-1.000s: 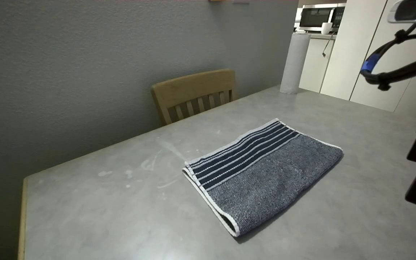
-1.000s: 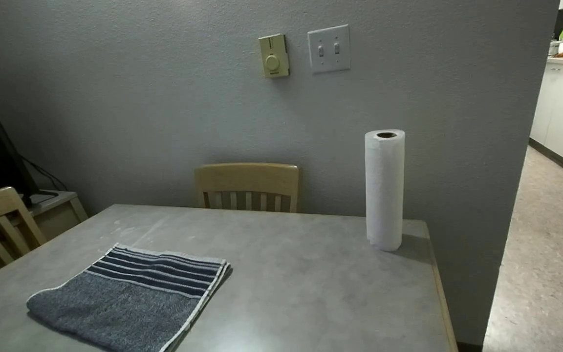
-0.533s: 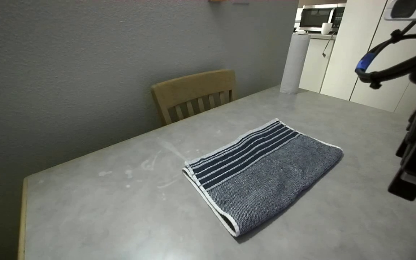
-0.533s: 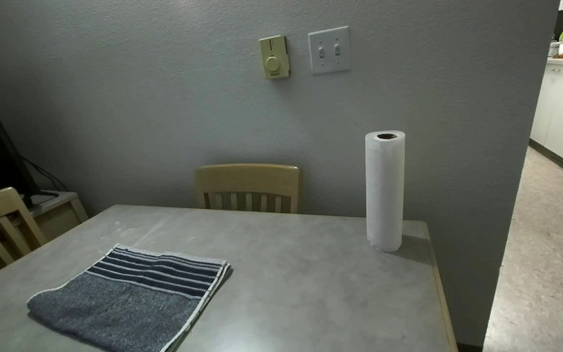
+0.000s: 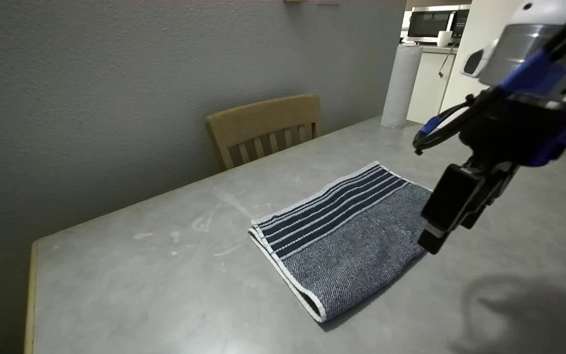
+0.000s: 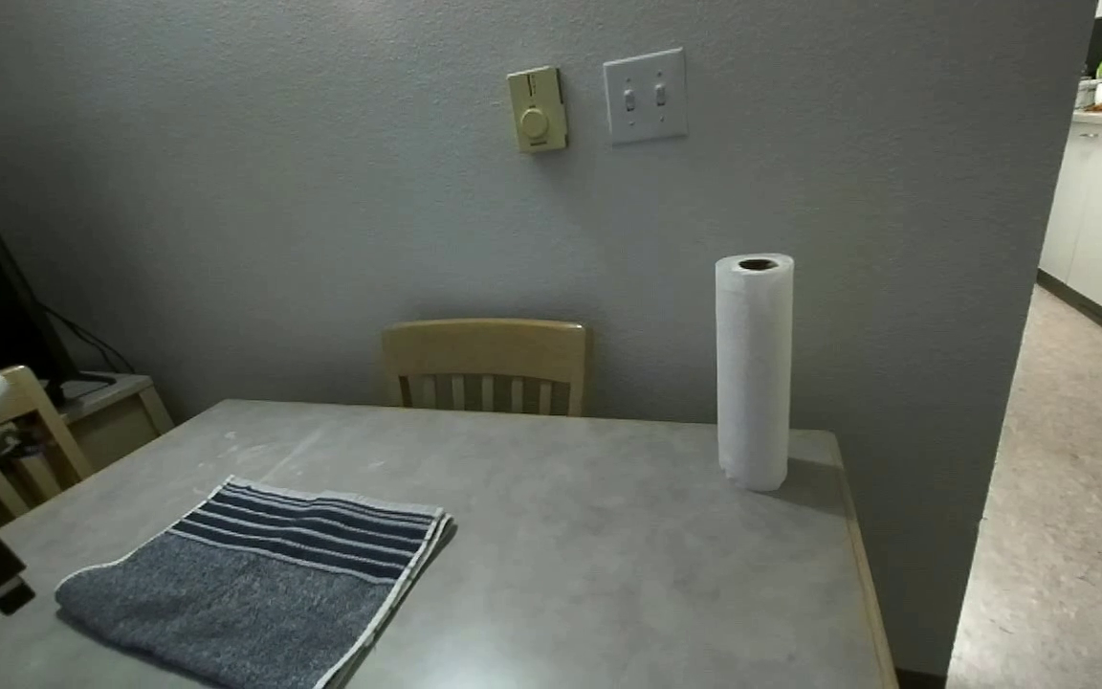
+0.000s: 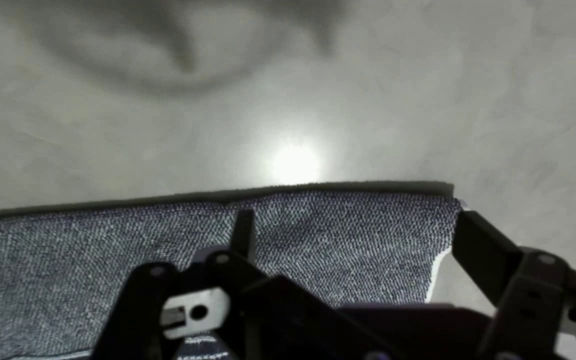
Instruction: Fold the gray towel
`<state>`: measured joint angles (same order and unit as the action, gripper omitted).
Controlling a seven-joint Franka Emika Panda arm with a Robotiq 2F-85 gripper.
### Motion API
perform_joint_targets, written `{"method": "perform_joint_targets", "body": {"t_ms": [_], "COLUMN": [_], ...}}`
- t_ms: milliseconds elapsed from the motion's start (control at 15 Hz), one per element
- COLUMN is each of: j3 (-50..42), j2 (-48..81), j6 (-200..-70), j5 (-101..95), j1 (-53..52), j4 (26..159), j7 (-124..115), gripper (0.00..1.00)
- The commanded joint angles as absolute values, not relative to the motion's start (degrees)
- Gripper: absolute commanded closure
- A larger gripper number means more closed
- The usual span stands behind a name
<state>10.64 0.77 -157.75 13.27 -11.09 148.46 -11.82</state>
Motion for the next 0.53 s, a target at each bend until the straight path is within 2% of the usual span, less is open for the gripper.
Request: {"method": "perform_joint_targets", "body": {"t_ms": [0, 467], "j3": [10.8, 11.2], "j2": [2.9, 8.1], "j6": [-158.1, -157.7], "j5": [15.6, 19.2], "j1": [-10.9, -10.2], "j4": [146.8, 142.2], "j7": [-9.4, -5.4], "gripper": [0.00, 0.00]}}
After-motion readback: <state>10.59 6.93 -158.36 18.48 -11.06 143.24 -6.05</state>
